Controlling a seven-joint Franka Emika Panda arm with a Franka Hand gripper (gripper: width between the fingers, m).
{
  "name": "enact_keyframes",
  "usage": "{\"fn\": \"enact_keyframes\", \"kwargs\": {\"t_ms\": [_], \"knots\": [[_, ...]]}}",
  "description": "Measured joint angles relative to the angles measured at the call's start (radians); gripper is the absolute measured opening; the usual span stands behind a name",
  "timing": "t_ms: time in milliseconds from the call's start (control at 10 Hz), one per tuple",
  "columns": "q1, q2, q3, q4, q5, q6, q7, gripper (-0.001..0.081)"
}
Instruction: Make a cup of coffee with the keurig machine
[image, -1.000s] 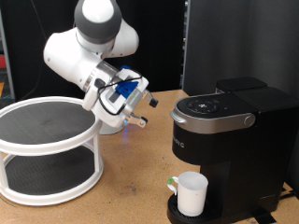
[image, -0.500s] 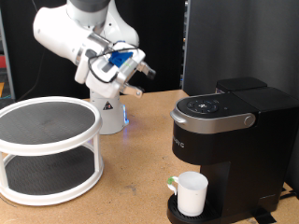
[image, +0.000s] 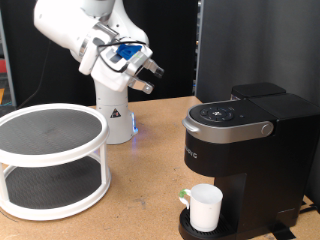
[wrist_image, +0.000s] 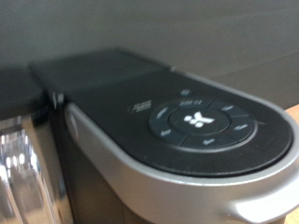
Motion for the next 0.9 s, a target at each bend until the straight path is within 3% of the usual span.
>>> {"fn": "enact_keyframes", "kwargs": {"t_ms": [400, 600, 700, 900], "knots": [[0.004, -0.012, 0.176, 0.073, -0.257, 0.116, -0.040, 0.0808], [0.000, -0.009, 0.198, 0.085, -0.311, 0.130, -0.057, 0.0808], [0.002, -0.009, 0.199, 0.085, -0.289, 0.132, -0.048, 0.0808], [0.039, -0.009, 0.198, 0.103, -0.049, 0.154, -0.034, 0.0808]]}}
